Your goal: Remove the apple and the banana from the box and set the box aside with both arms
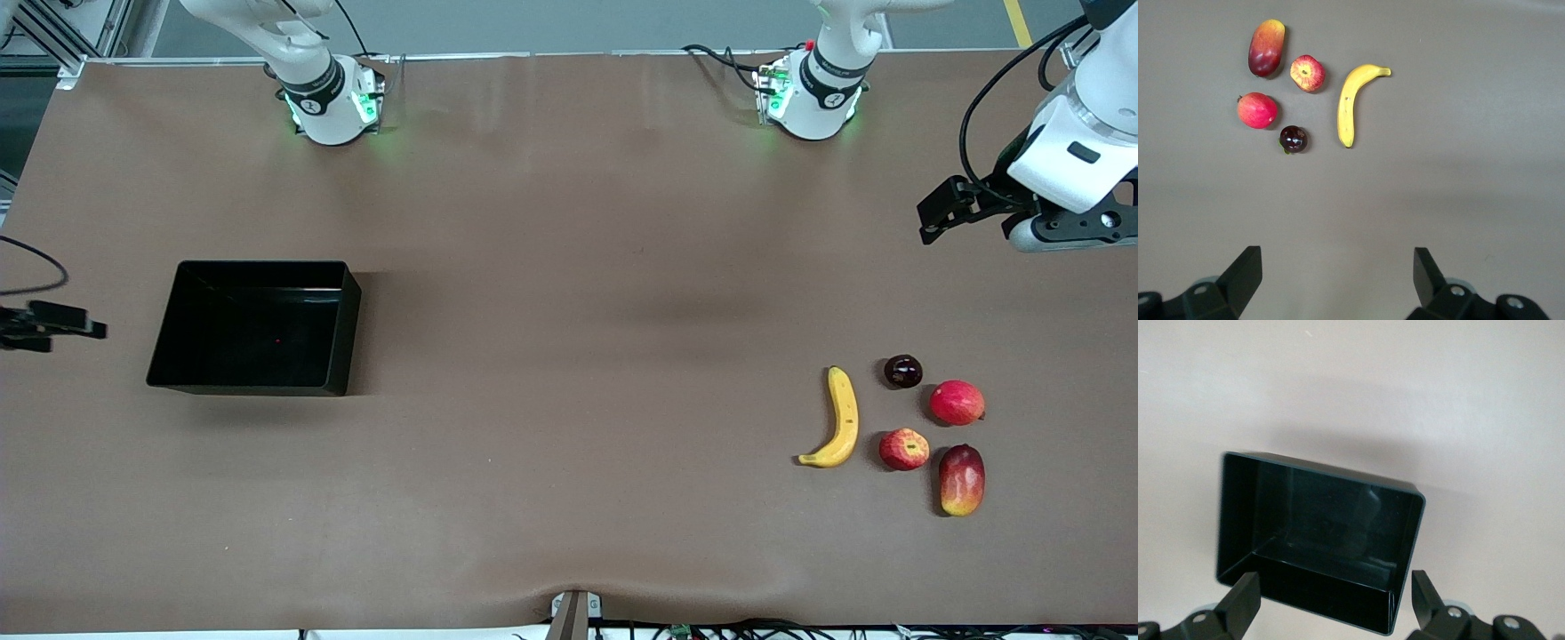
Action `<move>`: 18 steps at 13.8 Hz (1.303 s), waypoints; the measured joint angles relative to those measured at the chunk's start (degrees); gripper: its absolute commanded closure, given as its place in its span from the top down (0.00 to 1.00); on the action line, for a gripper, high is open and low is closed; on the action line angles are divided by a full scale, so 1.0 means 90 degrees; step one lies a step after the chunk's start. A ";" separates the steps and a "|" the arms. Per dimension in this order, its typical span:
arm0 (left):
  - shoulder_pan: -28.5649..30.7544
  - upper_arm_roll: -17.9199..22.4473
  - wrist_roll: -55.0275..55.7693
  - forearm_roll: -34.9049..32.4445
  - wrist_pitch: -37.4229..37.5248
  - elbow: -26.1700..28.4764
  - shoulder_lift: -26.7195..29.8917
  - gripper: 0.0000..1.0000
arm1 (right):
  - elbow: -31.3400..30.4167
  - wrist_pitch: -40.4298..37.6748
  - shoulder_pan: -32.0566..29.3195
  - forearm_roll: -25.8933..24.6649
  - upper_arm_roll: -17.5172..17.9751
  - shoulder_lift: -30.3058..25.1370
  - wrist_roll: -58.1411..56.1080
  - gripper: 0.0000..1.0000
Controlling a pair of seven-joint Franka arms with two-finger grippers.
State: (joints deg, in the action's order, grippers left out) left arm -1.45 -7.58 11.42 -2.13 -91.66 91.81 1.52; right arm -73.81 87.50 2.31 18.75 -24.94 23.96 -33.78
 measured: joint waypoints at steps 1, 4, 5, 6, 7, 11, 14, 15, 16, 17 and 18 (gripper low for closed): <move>0.0000 -0.0003 0.0001 0.0000 0.0000 0.0000 0.0001 1.00 | 0.0393 -0.0248 0.0019 0.0000 0.0139 -0.0037 0.0001 1.00; 0.0001 -0.0001 0.0003 0.0000 0.0000 0.0000 0.0002 1.00 | 0.0982 -0.0615 0.0097 -0.0017 0.0432 -0.0164 0.0227 1.00; 0.0001 -0.0001 0.0003 0.0000 0.0000 -0.0001 0.0002 1.00 | 0.1048 -0.0766 0.0104 -0.0047 0.0521 -0.0250 0.0675 1.00; 0.0001 -0.0001 0.0003 0.0000 0.0000 -0.0002 0.0003 1.00 | 0.1079 -0.1011 0.0106 -0.0082 0.0593 -0.0363 0.1287 1.00; 0.0001 -0.0001 0.0003 0.0000 0.0000 -0.0004 0.0005 1.00 | 0.1081 -0.1263 0.0108 -0.0144 0.0667 -0.0490 0.1810 1.00; 0.0008 0.0031 -0.0010 0.0000 -0.0010 -0.0094 0.0007 1.00 | 0.0815 -0.1643 0.0153 -0.1200 0.1619 -0.1130 0.2991 1.00; 0.0032 0.0057 -0.0020 0.0000 -0.0010 -0.0169 0.0011 1.00 | -0.0046 -0.1349 0.0130 -0.1490 0.2076 -0.1856 0.3544 1.00; 0.0032 0.0058 -0.0020 0.0000 -0.0010 -0.0174 0.0011 1.00 | -0.0457 -0.1106 0.0056 -0.1504 0.2156 -0.2147 0.3572 1.00; 0.0032 0.0057 -0.0020 0.0000 -0.0010 -0.0176 0.0010 1.00 | -0.0910 -0.0856 -0.0077 -0.1523 0.2245 -0.2445 0.3599 1.00; 0.0032 0.0057 -0.0020 0.0000 -0.0010 -0.0178 0.0010 1.00 | -0.1315 -0.0695 -0.0228 -0.1536 0.2308 -0.2703 0.3601 1.00; 0.0032 0.0057 -0.0020 0.0000 -0.0010 -0.0179 0.0010 1.00 | -0.1615 -0.0657 -0.0343 -0.1548 0.2326 -0.2901 0.3600 1.00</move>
State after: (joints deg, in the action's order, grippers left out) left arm -1.16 -7.07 11.24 -2.13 -91.75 90.20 1.62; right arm -88.34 81.58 -0.78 4.82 -4.01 -2.16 -1.38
